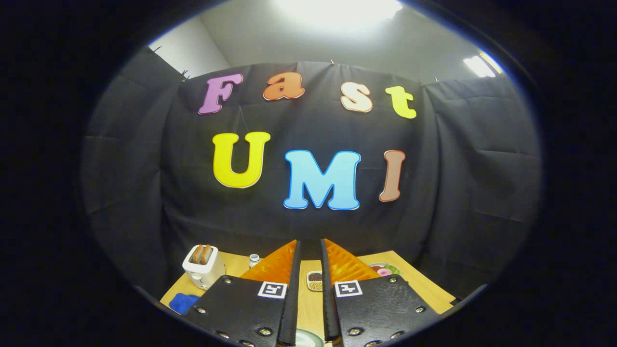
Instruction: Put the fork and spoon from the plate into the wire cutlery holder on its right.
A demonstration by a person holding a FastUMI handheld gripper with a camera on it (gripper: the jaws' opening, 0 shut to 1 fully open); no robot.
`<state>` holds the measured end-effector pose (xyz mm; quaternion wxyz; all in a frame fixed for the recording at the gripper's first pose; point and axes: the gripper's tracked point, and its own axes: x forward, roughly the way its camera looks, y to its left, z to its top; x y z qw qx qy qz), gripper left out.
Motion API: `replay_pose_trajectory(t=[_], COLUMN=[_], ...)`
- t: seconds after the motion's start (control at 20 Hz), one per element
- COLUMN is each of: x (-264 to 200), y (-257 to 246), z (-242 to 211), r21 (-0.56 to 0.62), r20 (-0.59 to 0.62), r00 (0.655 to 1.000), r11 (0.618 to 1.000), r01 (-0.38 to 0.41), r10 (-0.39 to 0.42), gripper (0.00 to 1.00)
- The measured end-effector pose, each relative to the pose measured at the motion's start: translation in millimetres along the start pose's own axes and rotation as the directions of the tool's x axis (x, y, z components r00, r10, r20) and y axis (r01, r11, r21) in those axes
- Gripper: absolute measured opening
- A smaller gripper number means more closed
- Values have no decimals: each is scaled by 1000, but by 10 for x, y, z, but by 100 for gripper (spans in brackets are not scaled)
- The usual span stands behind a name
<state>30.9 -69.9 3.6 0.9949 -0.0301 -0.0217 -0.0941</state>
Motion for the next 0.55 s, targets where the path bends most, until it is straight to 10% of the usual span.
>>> replay_pose_trajectory(t=[0.55], x=[-417], y=[940], z=[57], r21=[-28], r20=[9], r00=[967], r11=[967], r01=[-255], r10=[255], gripper=[22])
